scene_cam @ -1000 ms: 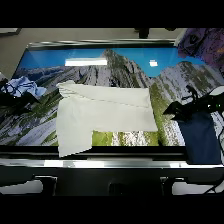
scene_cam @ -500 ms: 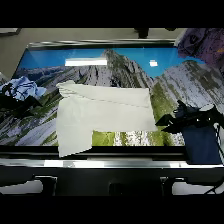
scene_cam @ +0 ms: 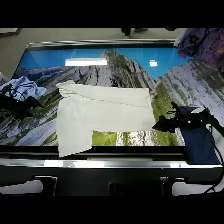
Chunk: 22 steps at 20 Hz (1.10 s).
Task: Fold the clothes and pants, and hang the long-sleeved shirts on hangers.
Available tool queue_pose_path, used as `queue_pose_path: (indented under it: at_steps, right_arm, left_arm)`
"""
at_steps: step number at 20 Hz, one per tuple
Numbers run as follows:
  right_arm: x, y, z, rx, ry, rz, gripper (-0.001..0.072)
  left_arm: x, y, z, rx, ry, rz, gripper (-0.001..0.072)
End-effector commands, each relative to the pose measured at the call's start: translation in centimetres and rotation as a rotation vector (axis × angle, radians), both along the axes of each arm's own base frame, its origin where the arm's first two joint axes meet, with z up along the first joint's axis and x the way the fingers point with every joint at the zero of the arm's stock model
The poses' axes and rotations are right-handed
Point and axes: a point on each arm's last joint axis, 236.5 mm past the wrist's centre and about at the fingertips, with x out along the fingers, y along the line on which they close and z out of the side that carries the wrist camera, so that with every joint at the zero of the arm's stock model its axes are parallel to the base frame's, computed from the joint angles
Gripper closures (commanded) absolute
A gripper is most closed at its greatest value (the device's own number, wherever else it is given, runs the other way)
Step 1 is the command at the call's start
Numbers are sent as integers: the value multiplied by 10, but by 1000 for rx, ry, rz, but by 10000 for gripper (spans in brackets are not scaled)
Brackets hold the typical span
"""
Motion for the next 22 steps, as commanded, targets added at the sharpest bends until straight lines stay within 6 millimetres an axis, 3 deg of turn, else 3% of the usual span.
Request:
queue_pose_path:
  at_steps: [1,7,10,17,18,21,22]
  right_arm:
    - [9,4,2,8,-23,-31,681]
    - [-7,15,12,74,41,1,682]
    - [-9,17,14,82,66,-11,682]
    - [-4,21,20,112,70,-43,682]
    - [-3,21,22,109,61,-43,682]
    - [1,18,34,84,11,-44,683]
    - [3,17,38,75,-8,-45,683]
  left_arm:
    - [2,1,-9,-22,-57,-20,26]
    - [-20,-58,-55,-268,-163,-86,26]
    - [-35,-64,-71,-280,-135,-82,26]
    - [-48,-90,-84,-324,-77,-160,39]
    - [-49,-95,-86,-328,-68,-172,74]
    - [-49,-104,-86,-342,-64,-186,662]
    - [-48,-106,-84,-353,-70,-182,686]
